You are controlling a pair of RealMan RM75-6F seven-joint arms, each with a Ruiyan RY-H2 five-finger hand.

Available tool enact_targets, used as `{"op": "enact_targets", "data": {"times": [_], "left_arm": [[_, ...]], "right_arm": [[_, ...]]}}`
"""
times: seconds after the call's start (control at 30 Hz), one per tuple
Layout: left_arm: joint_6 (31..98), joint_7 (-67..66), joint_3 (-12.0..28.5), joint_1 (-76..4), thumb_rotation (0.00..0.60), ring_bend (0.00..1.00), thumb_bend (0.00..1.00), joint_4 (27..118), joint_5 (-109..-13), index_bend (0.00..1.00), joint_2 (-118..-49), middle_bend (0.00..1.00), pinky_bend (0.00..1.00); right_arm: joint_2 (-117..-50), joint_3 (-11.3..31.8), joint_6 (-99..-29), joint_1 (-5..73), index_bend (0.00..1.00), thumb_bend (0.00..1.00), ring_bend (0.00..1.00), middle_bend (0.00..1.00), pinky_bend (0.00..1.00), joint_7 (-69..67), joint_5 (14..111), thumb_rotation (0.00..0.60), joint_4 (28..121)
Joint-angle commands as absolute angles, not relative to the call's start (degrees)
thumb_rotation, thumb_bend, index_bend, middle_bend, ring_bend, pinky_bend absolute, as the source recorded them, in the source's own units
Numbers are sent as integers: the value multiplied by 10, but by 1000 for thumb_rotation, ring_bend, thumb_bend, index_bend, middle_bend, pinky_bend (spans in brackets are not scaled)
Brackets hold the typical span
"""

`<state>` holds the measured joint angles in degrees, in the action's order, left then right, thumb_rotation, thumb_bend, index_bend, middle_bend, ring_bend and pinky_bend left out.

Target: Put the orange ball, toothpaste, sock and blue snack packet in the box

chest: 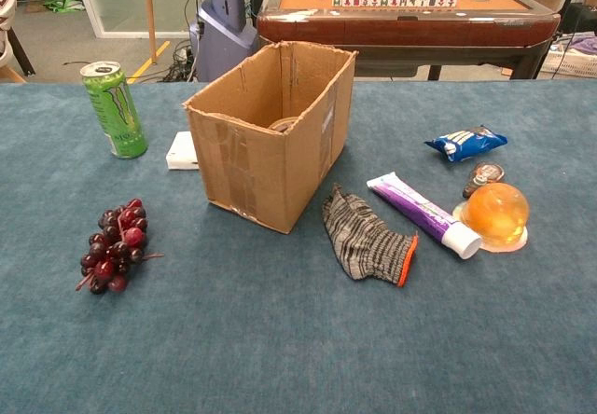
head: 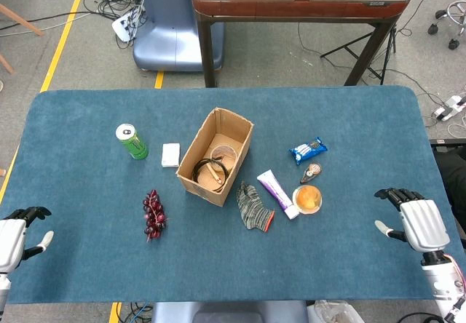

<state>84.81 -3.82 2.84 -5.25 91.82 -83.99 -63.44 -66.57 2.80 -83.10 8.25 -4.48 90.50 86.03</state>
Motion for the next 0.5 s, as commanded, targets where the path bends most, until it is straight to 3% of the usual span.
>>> {"op": "enact_targets", "data": {"times": [0.03,0.2,0.3,0.5], "left_arm": [[849,-42,26,-51,600,414,262,919,-840,413,-634,459,607],[846,-48,27,-49,600,416,261,916,-832,422,-637,460,607],[847,-45,29,-47,600,416,262,914,-825,424,-638,460,607],[853,-40,33,-43,600,416,262,910,-820,427,-635,460,607]], "right_arm": [[-664,26,-831,84,382,130,377,406,486,-44,909,600,863],[-662,21,-814,92,382,130,378,444,487,-46,911,600,867],[-665,26,-815,94,382,130,442,530,554,-37,906,600,868],[-663,34,-794,109,382,125,837,936,860,-10,896,600,885]]}}
